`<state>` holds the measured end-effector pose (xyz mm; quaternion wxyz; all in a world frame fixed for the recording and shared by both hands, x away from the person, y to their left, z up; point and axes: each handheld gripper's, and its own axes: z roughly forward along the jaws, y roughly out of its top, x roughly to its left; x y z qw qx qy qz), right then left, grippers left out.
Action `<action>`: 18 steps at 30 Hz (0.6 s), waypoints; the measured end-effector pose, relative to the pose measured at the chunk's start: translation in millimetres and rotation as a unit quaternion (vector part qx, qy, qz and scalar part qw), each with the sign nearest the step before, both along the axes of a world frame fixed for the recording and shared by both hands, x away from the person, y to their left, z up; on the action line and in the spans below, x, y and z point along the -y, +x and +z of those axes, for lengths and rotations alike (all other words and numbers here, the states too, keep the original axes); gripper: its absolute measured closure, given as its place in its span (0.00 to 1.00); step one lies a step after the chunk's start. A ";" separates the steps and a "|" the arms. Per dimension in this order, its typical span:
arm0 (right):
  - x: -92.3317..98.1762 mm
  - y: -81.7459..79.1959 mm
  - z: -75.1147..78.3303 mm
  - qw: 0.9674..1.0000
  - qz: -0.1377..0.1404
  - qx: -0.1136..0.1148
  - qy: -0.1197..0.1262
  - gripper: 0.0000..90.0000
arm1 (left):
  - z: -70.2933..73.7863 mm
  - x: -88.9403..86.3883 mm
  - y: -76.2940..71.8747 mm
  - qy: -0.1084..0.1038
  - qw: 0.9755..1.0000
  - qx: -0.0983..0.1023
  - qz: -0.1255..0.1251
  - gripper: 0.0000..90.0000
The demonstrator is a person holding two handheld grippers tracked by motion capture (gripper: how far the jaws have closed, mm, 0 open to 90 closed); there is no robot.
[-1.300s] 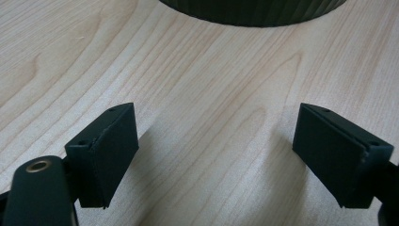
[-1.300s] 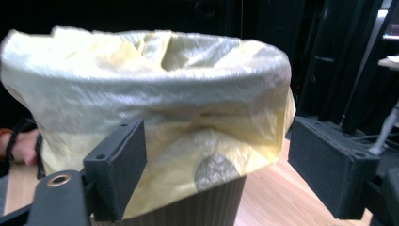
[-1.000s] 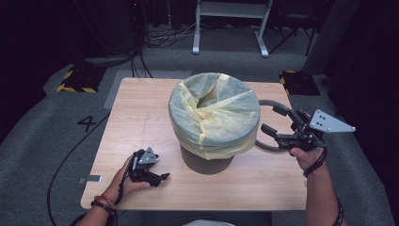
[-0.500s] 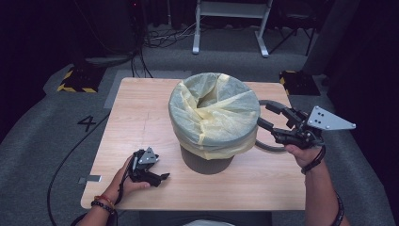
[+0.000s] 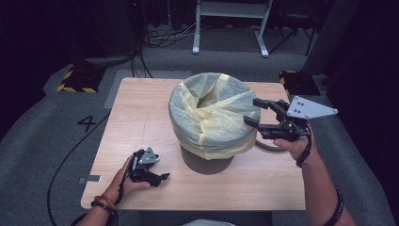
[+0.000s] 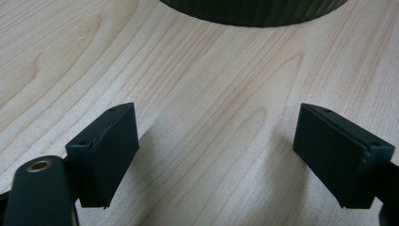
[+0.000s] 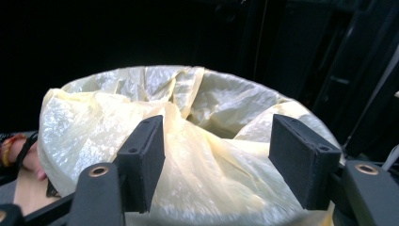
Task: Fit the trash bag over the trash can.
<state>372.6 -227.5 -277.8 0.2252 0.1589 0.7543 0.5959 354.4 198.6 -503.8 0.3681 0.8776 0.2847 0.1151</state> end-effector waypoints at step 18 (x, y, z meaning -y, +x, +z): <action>-40.2 20.2 5.5 0.994 0.021 -0.071 -0.085 0.38 | 0.0 0.0 0.0 0.000 1.000 0.000 0.000 0.16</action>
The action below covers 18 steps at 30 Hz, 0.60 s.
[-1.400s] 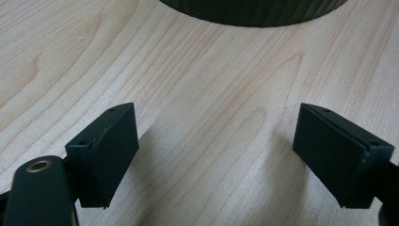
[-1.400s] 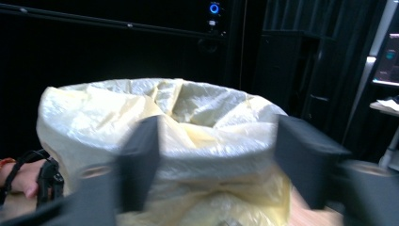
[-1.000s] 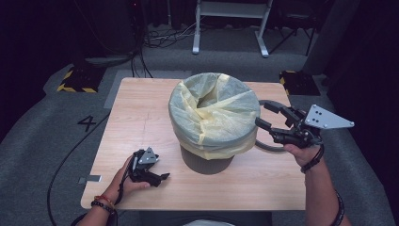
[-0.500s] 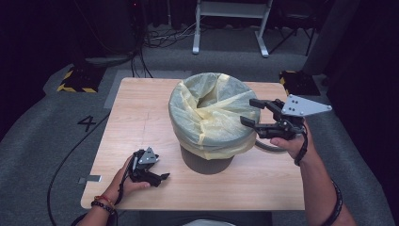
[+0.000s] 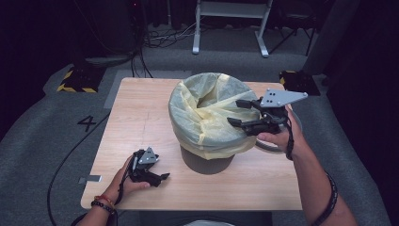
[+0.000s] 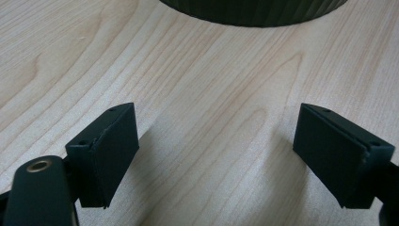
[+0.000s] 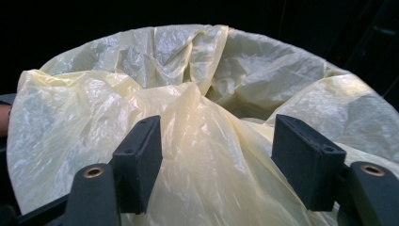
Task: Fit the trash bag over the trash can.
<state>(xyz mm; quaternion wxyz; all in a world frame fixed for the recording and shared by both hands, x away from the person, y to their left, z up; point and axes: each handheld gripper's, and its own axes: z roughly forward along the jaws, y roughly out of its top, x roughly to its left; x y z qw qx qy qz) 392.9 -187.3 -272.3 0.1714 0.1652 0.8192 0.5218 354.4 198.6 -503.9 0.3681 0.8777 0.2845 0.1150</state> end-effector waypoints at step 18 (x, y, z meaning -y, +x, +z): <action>-16.2 3.5 8.1 0.998 -0.013 -0.021 -0.065 0.32 | 0.1 -0.1 0.1 0.001 1.000 0.001 0.000 0.16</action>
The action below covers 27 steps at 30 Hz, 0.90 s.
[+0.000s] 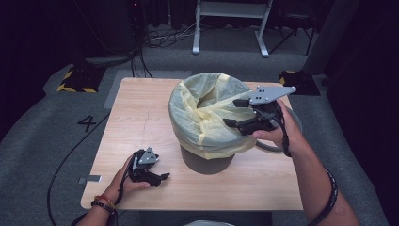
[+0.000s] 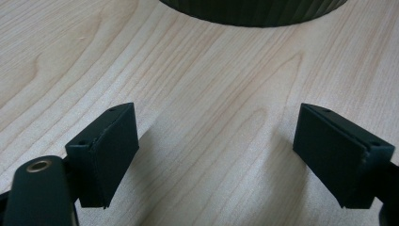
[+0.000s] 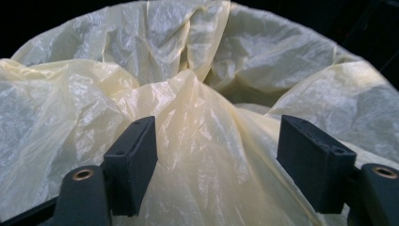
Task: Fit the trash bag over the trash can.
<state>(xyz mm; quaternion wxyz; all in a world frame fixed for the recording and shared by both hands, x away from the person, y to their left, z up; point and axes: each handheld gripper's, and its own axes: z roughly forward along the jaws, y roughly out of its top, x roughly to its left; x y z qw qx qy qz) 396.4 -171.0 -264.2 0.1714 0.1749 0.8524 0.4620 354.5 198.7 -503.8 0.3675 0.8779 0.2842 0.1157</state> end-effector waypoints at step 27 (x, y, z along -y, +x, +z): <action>-14.0 15.6 7.5 0.989 -0.007 -0.095 -0.116 0.28 | 0.0 0.1 0.2 0.000 1.000 0.000 0.000 0.16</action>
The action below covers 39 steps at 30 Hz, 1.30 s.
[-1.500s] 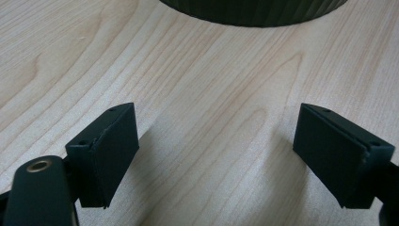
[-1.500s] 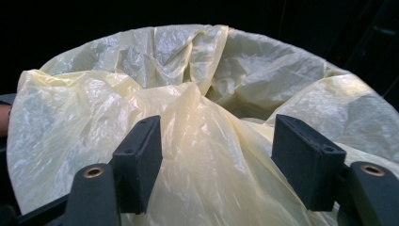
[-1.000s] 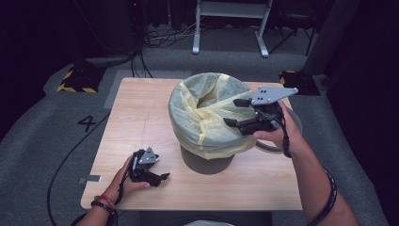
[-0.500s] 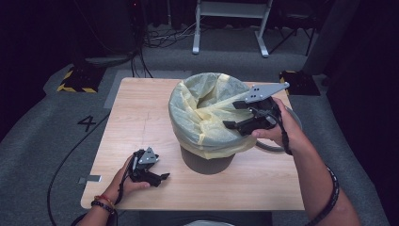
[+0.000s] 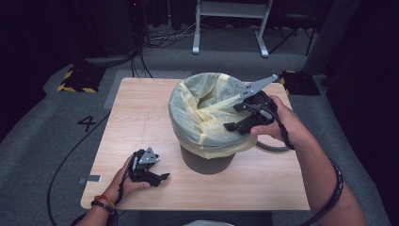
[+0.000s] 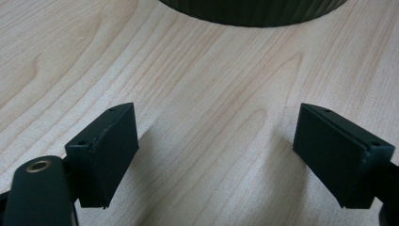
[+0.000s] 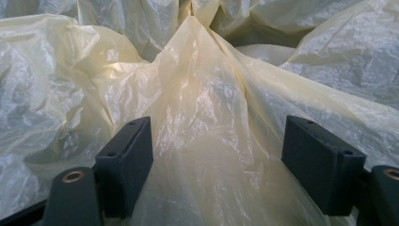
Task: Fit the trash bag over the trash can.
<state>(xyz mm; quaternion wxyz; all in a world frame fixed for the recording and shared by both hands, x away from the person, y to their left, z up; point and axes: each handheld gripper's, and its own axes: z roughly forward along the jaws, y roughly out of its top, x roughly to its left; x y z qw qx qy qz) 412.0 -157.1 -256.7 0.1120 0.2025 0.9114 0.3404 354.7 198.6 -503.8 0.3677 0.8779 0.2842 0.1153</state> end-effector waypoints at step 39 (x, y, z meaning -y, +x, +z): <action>44.0 -34.7 -8.3 0.956 -0.014 0.202 0.214 0.27 | 0.0 0.0 0.0 0.000 1.000 0.000 0.000 0.16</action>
